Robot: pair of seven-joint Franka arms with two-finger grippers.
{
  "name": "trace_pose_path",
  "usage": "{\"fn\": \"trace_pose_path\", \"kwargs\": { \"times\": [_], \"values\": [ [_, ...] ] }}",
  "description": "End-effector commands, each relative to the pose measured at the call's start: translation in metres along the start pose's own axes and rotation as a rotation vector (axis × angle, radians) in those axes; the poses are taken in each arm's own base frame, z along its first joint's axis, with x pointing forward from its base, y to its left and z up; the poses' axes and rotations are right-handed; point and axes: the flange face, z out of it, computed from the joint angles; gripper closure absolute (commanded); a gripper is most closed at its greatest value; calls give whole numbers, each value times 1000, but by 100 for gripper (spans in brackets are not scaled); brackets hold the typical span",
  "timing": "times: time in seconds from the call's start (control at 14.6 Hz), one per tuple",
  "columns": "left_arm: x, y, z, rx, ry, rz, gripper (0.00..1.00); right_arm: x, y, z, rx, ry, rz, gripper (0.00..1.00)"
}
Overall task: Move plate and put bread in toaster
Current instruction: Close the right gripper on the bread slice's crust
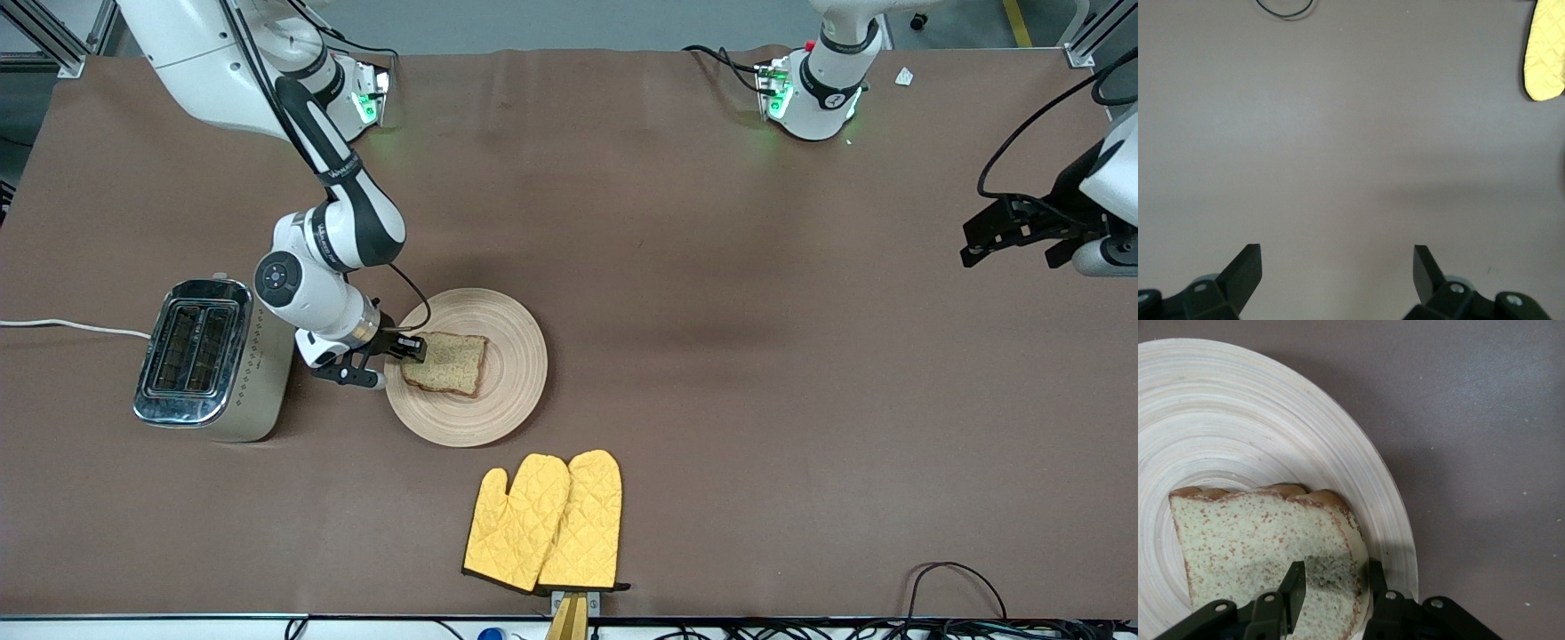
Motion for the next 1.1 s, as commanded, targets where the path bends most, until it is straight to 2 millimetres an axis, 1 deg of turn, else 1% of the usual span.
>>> {"fn": "trace_pose_path", "kwargs": {
  "times": [0.0, 0.21, 0.27, 0.41, 0.48, 0.55, 0.62, 0.69, 0.82, 0.89, 1.03],
  "values": [
    [-14, 2, -5, 18, -32, 0, 0, 1, -3, 5, 8, 8, 12, 64],
    [-17, -2, -9, 21, -33, -8, 0, 3, -1, 10, 11, 23, 14, 66],
    [-17, -9, -9, 19, -33, -15, 0, 3, 0, 13, 10, 22, 14, 67],
    [-16, -10, -7, 18, -34, -17, 0, 5, 0, 14, 10, 24, 11, 68],
    [-15, -11, -6, 21, -36, -21, 0, 5, -2, 13, 12, 26, 8, 74],
    [-12, -14, -3, 13, -29, -29, 0, 5, -2, 13, 12, 24, 8, 86],
    [-10, -13, -3, 15, -16, -27, 0, 6, -3, 11, 13, 25, 10, 97],
    [-8, -14, -4, 14, 2, -28, 0, 8, -4, 9, 14, 25, 9, 100],
    [-7, -15, -2, 12, 27, -31, 0, 9, -6, 8, 16, 24, 9, 100],
    [-8, -17, 2, 12, 27, -36, 0, 10, -6, 7, 17, 25, 8, 100],
    [-18, -18, 5, 10, 37, -37, 0, 13, -7, 3, 12, 4, 11, 100]
  ]
}}
